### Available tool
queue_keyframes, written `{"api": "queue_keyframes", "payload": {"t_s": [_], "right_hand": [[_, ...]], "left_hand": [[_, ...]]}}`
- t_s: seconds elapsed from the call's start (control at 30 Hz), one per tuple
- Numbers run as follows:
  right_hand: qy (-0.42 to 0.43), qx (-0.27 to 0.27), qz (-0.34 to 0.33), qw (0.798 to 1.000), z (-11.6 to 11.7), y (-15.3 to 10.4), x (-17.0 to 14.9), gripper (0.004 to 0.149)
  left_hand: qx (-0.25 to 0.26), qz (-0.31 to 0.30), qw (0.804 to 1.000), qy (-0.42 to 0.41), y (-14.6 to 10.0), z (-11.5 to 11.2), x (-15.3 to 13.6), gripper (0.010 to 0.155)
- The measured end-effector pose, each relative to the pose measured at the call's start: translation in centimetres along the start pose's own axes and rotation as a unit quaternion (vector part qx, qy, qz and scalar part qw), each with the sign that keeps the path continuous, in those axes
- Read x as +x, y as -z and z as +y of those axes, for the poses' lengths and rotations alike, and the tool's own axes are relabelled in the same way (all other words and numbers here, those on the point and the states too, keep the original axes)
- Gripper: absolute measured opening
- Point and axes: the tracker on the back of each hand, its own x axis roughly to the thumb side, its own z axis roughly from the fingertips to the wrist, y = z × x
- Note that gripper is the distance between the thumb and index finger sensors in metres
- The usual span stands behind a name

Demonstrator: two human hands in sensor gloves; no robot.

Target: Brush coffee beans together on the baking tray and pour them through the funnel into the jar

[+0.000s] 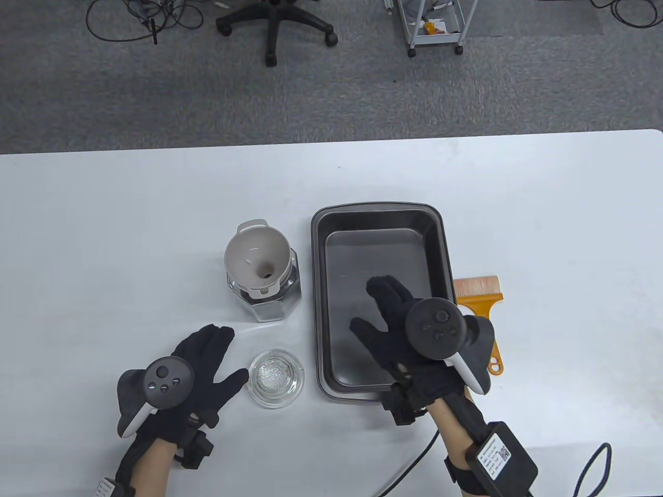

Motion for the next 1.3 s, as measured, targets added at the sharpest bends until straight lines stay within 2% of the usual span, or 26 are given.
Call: {"api": "queue_keyframes", "payload": {"t_s": [0.2,0.47,0.63,0.73,0.83,1.1,1.3], "right_hand": [[-0.004,0.001,-0.051,0.999,1.2,2.1,5.3,0.069],[-0.025,0.018,-0.071,0.997,4.3,4.4,8.6,0.068],[-0.036,-0.002,-0.083,0.996,5.4,4.8,9.5,0.069],[-0.053,0.012,-0.082,0.995,6.3,5.1,9.7,0.067],[-0.053,-0.011,-0.081,0.995,7.0,5.3,9.7,0.063],[-0.071,0.009,-0.084,0.994,8.7,5.7,9.7,0.054],[-0.098,0.003,-0.082,0.992,9.4,5.7,10.0,0.058]], "left_hand": [[0.003,-0.002,1.0,-0.007,0.0,0.0,-0.1,0.082],[0.009,0.001,1.0,-0.018,0.0,0.5,-0.6,0.082],[0.004,0.0,1.0,-0.02,0.2,0.5,-0.7,0.082],[0.0,0.001,1.0,-0.022,0.4,0.4,-0.7,0.082],[-0.001,0.002,1.0,-0.024,0.4,0.4,-0.7,0.082],[0.002,0.003,1.0,-0.027,0.4,0.5,-0.8,0.082],[0.002,0.003,1.0,-0.028,0.5,0.5,-0.9,0.082]]}}
